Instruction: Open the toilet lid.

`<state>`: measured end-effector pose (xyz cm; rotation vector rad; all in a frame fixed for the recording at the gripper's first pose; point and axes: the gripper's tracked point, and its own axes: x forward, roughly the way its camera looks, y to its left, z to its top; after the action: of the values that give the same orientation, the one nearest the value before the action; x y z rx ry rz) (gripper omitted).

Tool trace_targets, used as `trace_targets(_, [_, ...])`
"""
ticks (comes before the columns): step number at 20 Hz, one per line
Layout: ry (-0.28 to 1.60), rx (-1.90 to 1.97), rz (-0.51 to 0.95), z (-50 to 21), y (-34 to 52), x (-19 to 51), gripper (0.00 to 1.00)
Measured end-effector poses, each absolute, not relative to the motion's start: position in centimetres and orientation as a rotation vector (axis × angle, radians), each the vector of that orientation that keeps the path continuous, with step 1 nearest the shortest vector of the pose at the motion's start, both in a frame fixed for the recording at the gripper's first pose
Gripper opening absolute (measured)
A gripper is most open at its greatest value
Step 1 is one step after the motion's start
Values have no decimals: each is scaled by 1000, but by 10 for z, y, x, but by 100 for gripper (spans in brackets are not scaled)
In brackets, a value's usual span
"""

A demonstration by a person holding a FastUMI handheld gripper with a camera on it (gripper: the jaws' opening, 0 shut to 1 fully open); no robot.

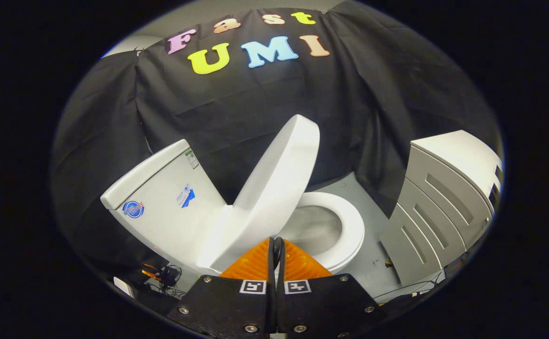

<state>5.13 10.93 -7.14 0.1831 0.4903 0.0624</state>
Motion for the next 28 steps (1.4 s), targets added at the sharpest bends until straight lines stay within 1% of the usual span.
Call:
trace_targets(17, [365,12,85,-17,184,56,0])
trace_targets(28, [262,-130,159,10,262,57,0])
